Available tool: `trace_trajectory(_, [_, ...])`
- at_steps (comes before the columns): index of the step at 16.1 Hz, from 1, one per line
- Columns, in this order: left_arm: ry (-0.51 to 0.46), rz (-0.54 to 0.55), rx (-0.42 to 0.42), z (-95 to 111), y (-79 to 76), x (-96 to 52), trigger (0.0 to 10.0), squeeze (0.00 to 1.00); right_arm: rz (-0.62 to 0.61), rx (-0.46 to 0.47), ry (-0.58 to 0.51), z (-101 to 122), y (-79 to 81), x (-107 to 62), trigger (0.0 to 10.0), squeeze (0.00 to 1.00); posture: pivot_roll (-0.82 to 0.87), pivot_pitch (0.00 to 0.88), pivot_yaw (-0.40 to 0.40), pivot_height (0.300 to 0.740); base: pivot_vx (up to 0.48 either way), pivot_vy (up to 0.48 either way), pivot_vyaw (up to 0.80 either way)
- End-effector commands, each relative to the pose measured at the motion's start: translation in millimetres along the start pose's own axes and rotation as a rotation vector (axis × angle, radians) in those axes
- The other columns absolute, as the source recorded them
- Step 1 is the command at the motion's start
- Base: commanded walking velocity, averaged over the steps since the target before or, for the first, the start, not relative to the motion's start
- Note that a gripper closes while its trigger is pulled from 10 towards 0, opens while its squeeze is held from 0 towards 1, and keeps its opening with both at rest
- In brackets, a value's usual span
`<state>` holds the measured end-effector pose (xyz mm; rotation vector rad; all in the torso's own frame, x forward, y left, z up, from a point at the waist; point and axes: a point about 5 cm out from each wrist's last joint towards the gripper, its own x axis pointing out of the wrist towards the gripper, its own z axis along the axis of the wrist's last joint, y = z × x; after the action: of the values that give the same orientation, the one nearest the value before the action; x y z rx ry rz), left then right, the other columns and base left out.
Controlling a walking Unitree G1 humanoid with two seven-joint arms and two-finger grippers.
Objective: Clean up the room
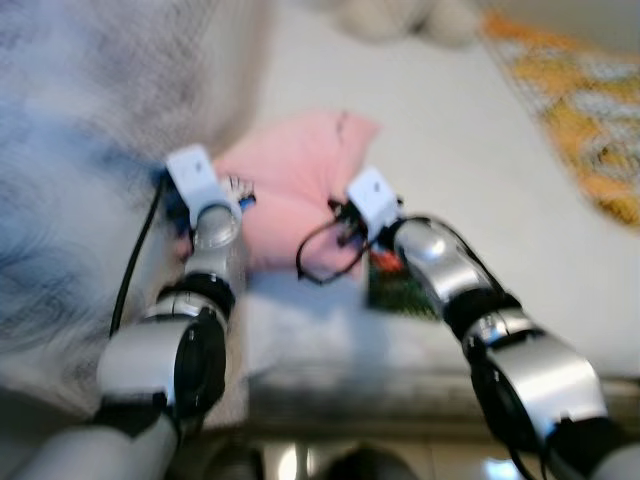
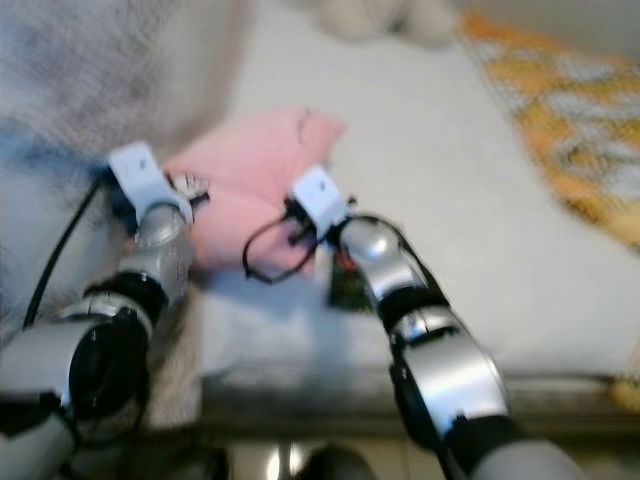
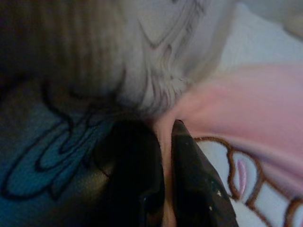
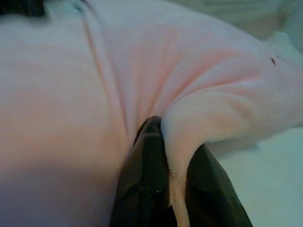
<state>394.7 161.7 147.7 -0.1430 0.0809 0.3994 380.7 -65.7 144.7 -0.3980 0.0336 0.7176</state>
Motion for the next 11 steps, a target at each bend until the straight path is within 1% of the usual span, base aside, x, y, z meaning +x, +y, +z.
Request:
trace_trajectory(1, [-0.075,0.166,0.001,11.8,31.9,8.0,10.0,0.0,-0.016,-0.004,0.07,-19.5,-9.5,-12.1,10.0,0.0,-0.03,0.144,-0.13,0.74,0.0,0.0,0.0])
trace_trajectory(2, [-0.075,0.172,0.062,5.8,34.4,6.4,10.0,0.0,0.012,-0.045,0.095,-23.5,-2.1,-10.6,10.0,0.0,-0.02,0.162,-0.139,0.74,0.0,0.0,0.0])
trace_trajectory(3, [-0.027,0.115,0.087,-11.0,24.4,-0.3,10.0,0.0,0.023,-0.051,0.151,-36.6,3.6,-14.1,10.0,0.0,-0.01,0.173,-0.148,0.74,0.0,0.0,0.0])
trace_trajectory(4, [0.015,0.073,0.07,-21.5,15.8,-5.5,10.0,0.0,0.016,-0.043,0.183,-44.5,4.0,-17.7,10.0,0.0,0.0,0.179,-0.15,0.74,0.0,0.0,0.0])
trace_trajectory(6, [0.115,-0.026,-0.006,-42.6,-8.1,-19.5,10.0,0.0,0.011,-0.055,0.256,-63.0,2.2,-29.2,10.0,0.0,-0.01,0.185,-0.153,0.74,0.0,0.0,0.0])
trace_trajectory(7, [0.147,-0.077,-0.039,-48.6,-22.5,-26.9,10.0,0.0,0.002,-0.062,0.282,-70.1,-1.2,-35.3,10.0,0.0,-0.01,0.186,-0.15,0.74,0.0,0.0,0.0])
trace_trajectory(8, [0.157,-0.096,-0.053,-50.2,-28.3,-29.8,10.0,0.0,-0.003,-0.065,0.291,-72.5,-2.9,-37.8,10.0,0.0,-0.01,0.186,-0.15,0.74,0.0,0.0,0.0])
trace_trajectory(9, [0.187,-0.158,-0.103,-52.5,-49.3,-39.7,10.0,0.0,-0.049,-0.067,0.319,-78.4,-14.0,-46.6,10.0,0.0,-0.03,0.189,-0.146,0.74,0.0,0.0,0.0])
trace_trajectory(10, [0.197,-0.199,-0.152,-49.3,-63.1,-44.7,10.0,0.0,-0.09,-0.064,0.322,-78.0,-24.1,-51.1,10.0,0.0,-0.03,0.189,-0.142,0.74,0.0,0.0,0.0])
trace_trajectory(11, [0.194,-0.219,-0.176,-46.1,-69.0,-46.2,10.0,0.0,-0.113,-0.065,0.317,-76.4,-29.1,-52.5,10.0,0.0,-0.04,0.189,-0.137,0.74,0.0,0.0,0.0])
